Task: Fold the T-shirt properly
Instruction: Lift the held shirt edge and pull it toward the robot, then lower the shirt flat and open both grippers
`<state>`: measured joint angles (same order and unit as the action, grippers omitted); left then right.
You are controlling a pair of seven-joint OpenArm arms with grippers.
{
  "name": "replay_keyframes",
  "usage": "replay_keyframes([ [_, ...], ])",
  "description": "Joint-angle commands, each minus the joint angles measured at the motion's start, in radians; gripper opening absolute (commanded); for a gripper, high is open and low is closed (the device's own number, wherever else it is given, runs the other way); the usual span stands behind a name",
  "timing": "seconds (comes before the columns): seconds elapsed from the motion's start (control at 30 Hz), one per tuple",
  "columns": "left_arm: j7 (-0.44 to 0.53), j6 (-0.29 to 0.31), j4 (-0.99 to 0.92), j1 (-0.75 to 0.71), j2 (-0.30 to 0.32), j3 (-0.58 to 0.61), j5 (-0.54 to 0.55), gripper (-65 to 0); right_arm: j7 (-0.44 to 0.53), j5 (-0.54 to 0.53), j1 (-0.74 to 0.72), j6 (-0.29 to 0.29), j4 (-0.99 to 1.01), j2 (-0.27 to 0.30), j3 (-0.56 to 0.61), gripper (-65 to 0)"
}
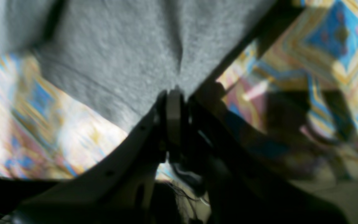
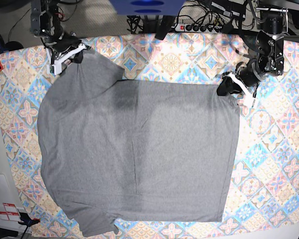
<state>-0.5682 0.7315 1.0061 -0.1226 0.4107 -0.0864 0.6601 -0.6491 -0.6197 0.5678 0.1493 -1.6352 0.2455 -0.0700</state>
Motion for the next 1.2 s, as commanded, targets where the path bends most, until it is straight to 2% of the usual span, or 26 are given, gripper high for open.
replay_keyframes([
  [0.0,-0.065,-0.033,-0.003,-0.010,0.012,-0.003,-0.064,-65.0,0.018,-0.009,-0.002,0.006,-0.024,0.007,-0.004,-64.1],
  [0.3,-0.059,-0.033,-0.003,-0.061,0.012,-0.009,-0.061,-65.0,0.030,-0.001,0.044,0.006,-0.041,0.010,-0.029,-64.1],
  [0.4,-0.057,-0.033,-0.003,-0.104,0.012,-0.056,-0.067,-65.0,0.073,0.001,0.080,0.006,-0.069,0.008,-0.063,-64.1],
  [0.57,-0.057,-0.033,0.001,-0.173,0.012,-0.146,-0.069,-65.0,0.139,0.080,0.145,0.006,-0.127,0.007,-0.098,-64.1],
  [0.93,-0.065,-0.033,0.271,-0.415,0.012,-0.217,-0.070,-65.0,0.147,0.091,0.165,0.005,-0.161,-0.007,-0.096,-64.2],
  [1.07,-0.066,-0.033,0.334,-0.475,0.009,-0.258,-0.070,-65.0,0.245,0.149,0.217,0.005,-0.222,-0.015,-0.093,-64.2],
  [1.17,-0.066,-0.033,0.402,-0.526,0.009,-0.286,-0.070,-65.0,0.283,0.163,0.238,0.005,-0.244,-0.015,-0.095,-64.2],
])
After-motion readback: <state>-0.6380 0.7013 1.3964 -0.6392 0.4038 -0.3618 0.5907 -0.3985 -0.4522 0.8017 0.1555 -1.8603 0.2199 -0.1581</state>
